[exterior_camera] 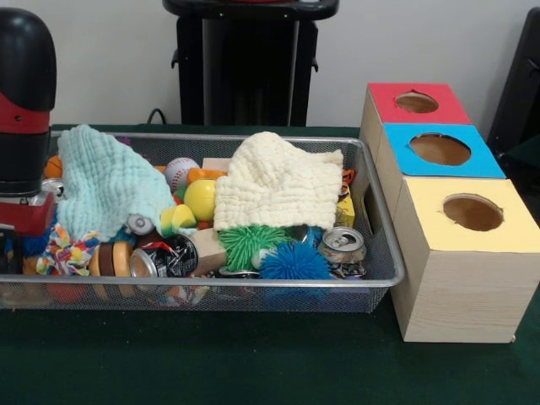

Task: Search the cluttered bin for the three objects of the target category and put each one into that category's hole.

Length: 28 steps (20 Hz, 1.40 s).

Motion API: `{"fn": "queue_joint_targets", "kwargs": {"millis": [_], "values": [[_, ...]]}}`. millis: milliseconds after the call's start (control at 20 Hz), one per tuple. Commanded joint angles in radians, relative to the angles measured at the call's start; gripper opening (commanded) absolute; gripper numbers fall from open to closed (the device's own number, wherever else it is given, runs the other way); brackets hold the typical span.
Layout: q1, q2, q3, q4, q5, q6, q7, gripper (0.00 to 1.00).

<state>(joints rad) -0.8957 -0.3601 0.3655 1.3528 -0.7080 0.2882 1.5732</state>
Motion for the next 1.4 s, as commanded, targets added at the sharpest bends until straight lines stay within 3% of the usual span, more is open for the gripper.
{"fn": "queue_joint_targets", "kwargs": {"millis": [50, 150, 200, 750, 1100, 1400], "values": [[0.024, 0.034, 0.045, 0.096, -0.049, 0.054, -0.087, 0.00], [0.039, 0.030, 0.029, 0.090, -0.052, 0.063, -0.081, 0.00], [0.025, 0.033, 0.045, 0.098, -0.060, 0.037, -0.089, 1.00], [0.017, 0.031, 0.058, 0.101, -0.024, 0.082, -0.089, 1.00], [-0.021, 0.061, 0.099, 0.108, -0.048, 0.038, -0.127, 1.00], [-0.007, 0.058, 0.086, 0.100, -0.065, 0.037, -0.124, 1.00]]}}
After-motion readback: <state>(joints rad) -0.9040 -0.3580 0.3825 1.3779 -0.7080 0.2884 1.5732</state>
